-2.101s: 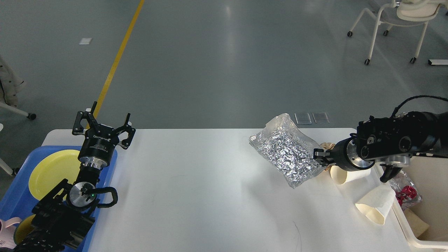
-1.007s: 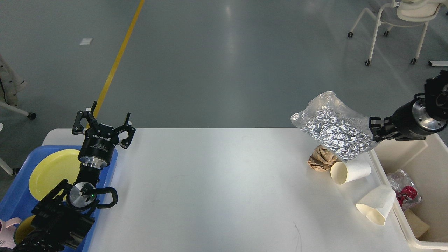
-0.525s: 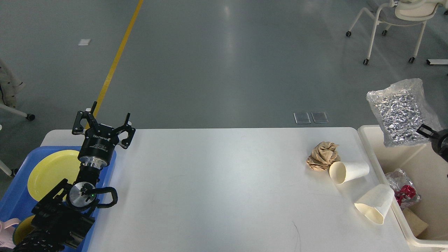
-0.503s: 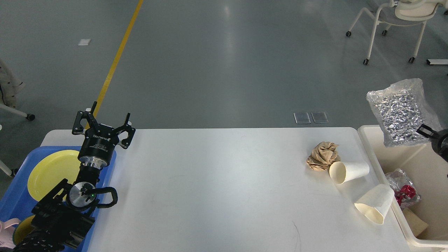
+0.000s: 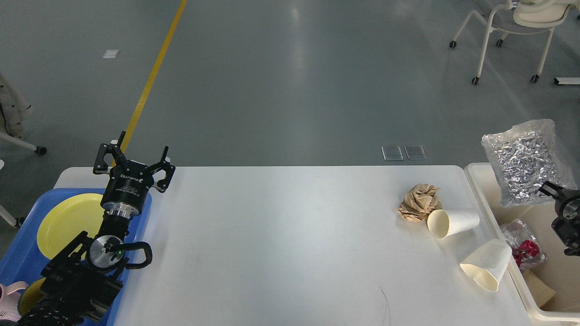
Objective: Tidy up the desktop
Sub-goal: 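Lift the clear bag and drop it into the white bin, then move the right gripper down toward the white paper cups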
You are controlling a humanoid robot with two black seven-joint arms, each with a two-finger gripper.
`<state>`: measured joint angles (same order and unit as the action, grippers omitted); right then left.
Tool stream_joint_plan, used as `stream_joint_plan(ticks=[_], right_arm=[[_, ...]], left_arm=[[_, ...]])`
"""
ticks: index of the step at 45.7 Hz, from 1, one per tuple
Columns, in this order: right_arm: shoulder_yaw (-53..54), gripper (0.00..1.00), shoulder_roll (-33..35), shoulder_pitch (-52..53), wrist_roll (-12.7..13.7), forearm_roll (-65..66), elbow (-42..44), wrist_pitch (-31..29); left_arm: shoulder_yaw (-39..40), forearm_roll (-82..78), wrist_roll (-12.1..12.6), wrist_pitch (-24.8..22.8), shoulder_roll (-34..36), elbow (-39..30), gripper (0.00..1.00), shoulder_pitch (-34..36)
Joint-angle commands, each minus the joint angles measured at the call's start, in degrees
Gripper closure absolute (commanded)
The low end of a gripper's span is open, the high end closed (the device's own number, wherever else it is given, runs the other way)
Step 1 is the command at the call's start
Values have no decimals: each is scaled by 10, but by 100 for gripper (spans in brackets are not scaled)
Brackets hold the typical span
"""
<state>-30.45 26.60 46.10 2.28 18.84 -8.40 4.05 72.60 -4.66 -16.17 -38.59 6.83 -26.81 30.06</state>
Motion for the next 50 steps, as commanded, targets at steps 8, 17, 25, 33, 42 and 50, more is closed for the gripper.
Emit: stream_joint_plan(ticks=[8, 17, 25, 33, 42, 50], right_arm=[[-22, 0, -1, -1, 0, -4, -2, -2], [-24, 0, -4, 36, 0, -1, -3, -4], [-26, 0, 1, 143, 0, 13, -48, -54], [-29, 0, 79, 314, 0, 95, -293, -172], [-137, 0, 115, 477, 0, 105, -599, -207], [-265, 0, 60, 662, -3, 53, -756, -215]], left_arm=[[0, 0, 0, 0, -1, 0, 3, 0], [0, 0, 0, 0, -1, 0, 3, 0], [0, 0, 0, 0, -1, 0, 3, 0], [0, 0, 1, 0, 0, 0, 3, 0], [0, 0, 0, 0, -1, 0, 3, 0], [0, 0, 0, 0, -1, 0, 3, 0]])
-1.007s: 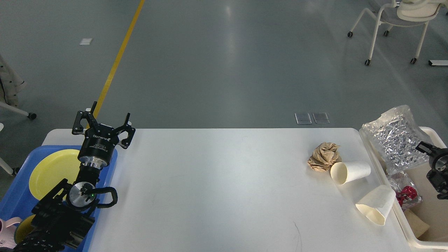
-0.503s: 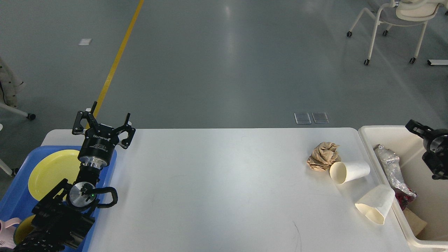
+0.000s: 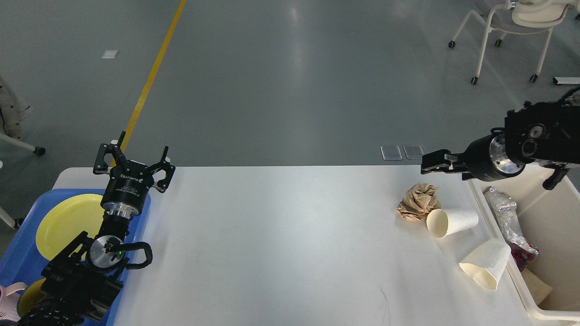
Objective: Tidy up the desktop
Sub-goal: 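Move the right gripper down toward the white paper cups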
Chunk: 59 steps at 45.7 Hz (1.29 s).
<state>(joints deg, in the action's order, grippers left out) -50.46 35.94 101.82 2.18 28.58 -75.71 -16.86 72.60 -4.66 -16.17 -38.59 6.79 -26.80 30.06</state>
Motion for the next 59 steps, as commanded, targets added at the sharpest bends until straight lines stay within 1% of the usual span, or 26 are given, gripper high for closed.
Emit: stream_joint_plan(ticks=[1, 8, 11, 20, 25, 28, 31, 35, 43, 50, 54, 59], right_arm=[[-70, 0, -39, 123, -3, -61, -95, -12], [-93, 0, -94, 238, -4, -202, -188, -81], [-102, 0, -120, 261, -3, -234, -211, -97], [-119, 0, -133, 249, 0, -238, -212, -92], [-126, 0, -127, 244, 0, -237, -211, -86], [-140, 0, -117, 230, 0, -235, -198, -72], [-162, 0, -102, 201, 0, -231, -175, -43], [-184, 0, -83, 145, -1, -209, -119, -14], [-178, 0, -9, 9, -1, -159, 38, -5], [-132, 0, 17, -94, -4, -160, 150, 3], [-89, 0, 33, -137, -3, -160, 194, 8], [-41, 0, 34, -190, -3, -160, 238, 9]], left_arm=[[0, 0, 1, 0, 1, 0, 3, 0], [0, 0, 0, 0, 1, 0, 3, 0], [0, 0, 0, 0, 1, 0, 3, 0], [0, 0, 0, 0, 0, 0, 3, 0], [0, 0, 0, 0, 0, 0, 3, 0], [0, 0, 0, 0, 0, 0, 3, 0], [0, 0, 0, 0, 0, 0, 3, 0], [0, 0, 0, 0, 0, 0, 3, 0], [0, 0, 0, 0, 0, 0, 3, 0], [0, 0, 0, 0, 0, 0, 3, 0], [0, 0, 0, 0, 1, 0, 3, 0], [0, 0, 0, 0, 0, 0, 3, 0]])
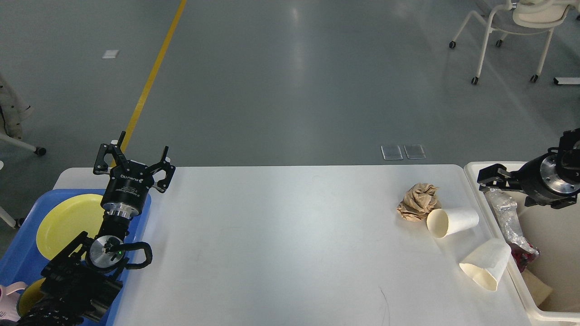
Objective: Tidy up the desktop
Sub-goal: 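Move the right gripper down toward the white paper cups, then grasp a white paper cup with the right gripper and lift it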
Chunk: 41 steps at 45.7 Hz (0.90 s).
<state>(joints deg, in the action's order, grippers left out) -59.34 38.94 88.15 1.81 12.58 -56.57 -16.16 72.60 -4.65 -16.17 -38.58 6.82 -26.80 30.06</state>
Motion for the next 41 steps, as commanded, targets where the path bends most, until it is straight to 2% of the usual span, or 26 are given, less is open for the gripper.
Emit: stream_joint_plan(ticks=[1, 7, 15, 20, 24, 41], right_arm=[[57, 0, 4, -63, 0, -1, 53, 2], [112, 0, 2, -124, 1, -5, 73, 9], [171, 0, -12, -188, 4, -15, 87, 48], [217, 0, -47, -242, 5, -62, 145, 84], [257, 0, -71, -275, 6, -121, 201, 90], [280, 0, -150, -336, 7, -157, 276, 119]], left_arm=[[0, 0, 0, 0, -1, 0, 3, 0], [0, 0, 0, 0, 0, 0, 3, 0], [0, 0, 0, 0, -1, 0, 3, 0], [0, 0, 0, 0, -1, 0, 3, 0], [0, 0, 0, 0, -1, 0, 3, 0], [0, 0, 0, 0, 0, 0, 3, 0]])
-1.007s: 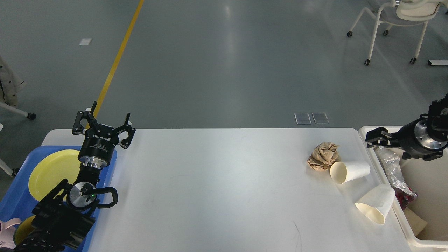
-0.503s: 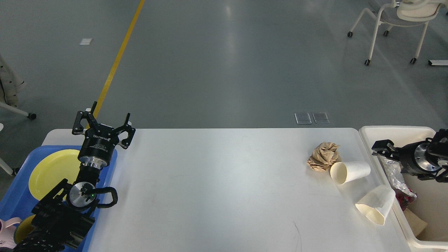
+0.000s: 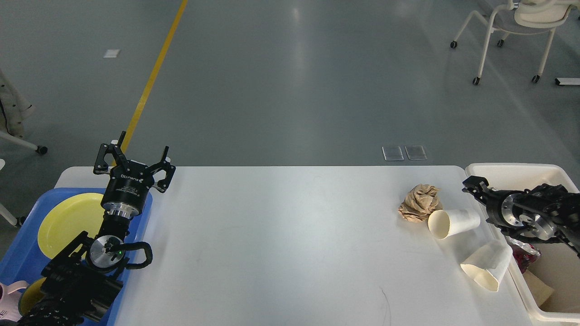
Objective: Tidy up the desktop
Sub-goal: 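Grasp a white paper cup with the right gripper and lift it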
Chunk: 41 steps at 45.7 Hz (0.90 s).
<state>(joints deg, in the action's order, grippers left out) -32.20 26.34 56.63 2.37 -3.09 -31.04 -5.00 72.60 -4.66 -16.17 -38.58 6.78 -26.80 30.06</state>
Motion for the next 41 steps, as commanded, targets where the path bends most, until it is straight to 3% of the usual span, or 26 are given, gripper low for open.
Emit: stream_joint_plan(ticks=[1, 13, 18, 20, 21, 32, 34, 41], right_arm=[[11, 0, -28, -24, 0, 0, 26, 8], [35, 6, -54, -45, 3, 0, 60, 8], [41, 25, -55, -50, 3, 0, 60, 8], [41, 38, -56, -52, 4, 0, 60, 8], [40, 53, -58, -56, 4, 1, 60, 8], [39, 82, -56, -69, 4, 7, 60, 8], [39, 100, -55, -69, 4, 7, 58, 7], [41, 100, -54, -64, 4, 6, 57, 9]], left_arm=[[0, 0, 0, 0, 1, 0, 3, 0], [0, 0, 0, 0, 0, 0, 3, 0], [0, 0, 0, 0, 0, 0, 3, 0], [0, 0, 0, 0, 0, 0, 3, 0], [0, 0, 0, 0, 0, 0, 3, 0], [0, 0, 0, 0, 0, 0, 3, 0], [0, 0, 0, 0, 1, 0, 3, 0], [0, 0, 0, 0, 0, 0, 3, 0]])
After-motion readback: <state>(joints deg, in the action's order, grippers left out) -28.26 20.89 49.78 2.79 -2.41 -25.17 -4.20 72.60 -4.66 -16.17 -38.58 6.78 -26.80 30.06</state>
